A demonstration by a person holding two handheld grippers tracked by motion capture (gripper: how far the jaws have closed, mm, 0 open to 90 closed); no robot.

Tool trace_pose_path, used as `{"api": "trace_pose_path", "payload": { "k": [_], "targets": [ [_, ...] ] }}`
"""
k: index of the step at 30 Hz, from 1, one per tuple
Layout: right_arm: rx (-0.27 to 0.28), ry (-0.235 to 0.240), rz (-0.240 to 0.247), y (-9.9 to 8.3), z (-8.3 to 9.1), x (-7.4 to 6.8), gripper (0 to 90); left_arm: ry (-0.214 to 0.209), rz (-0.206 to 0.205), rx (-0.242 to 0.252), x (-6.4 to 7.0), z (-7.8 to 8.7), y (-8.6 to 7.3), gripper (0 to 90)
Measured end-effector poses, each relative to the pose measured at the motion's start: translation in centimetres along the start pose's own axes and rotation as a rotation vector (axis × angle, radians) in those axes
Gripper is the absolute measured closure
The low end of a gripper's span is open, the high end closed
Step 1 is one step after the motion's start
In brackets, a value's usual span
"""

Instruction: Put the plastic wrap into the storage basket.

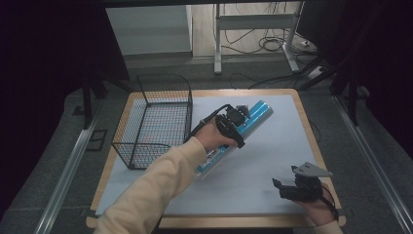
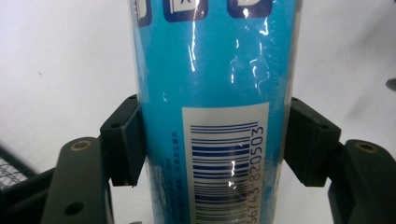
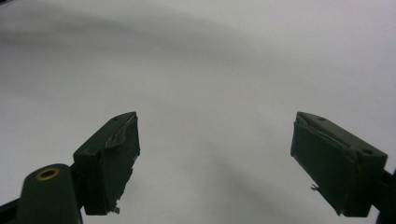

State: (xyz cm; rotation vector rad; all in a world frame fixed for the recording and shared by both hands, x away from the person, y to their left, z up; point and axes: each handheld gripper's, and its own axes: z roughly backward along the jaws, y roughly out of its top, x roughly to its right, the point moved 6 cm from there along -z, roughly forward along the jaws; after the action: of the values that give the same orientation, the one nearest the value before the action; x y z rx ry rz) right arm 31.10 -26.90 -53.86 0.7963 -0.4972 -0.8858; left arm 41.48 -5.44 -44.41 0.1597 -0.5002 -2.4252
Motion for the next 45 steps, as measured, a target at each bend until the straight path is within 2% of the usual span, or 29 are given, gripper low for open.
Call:
{"api": "trace_pose_path", "payload": {
  "k": [9,19,29,39,45],
  "targets": [
    [0.001,0.0,0.001,0.0,0.0,0.1,15.8,0.03,-0.008,0.004,-0.8,1.9,1.1,31.6],
    [0.005,0.002,-0.003,0.0,0.1,0.1,15.8,0.052,0.006,0.009,-2.0,3.4,1.9,31.7],
    [0.003,0.005,-0.002,0.0,0.1,-0.1,15.8,0.086,0.013,0.025,-3.1,5.3,3.5,31.7],
    [0.001,0.005,-0.007,-0.1,0.1,0.0,15.8,0.116,0.017,0.019,-4.6,6.6,3.7,31.7],
    [0.001,0.004,-0.009,0.0,0.1,0.0,15.8,0.138,0.043,0.034,-5.9,7.4,3.5,31.7]
  ]
}}
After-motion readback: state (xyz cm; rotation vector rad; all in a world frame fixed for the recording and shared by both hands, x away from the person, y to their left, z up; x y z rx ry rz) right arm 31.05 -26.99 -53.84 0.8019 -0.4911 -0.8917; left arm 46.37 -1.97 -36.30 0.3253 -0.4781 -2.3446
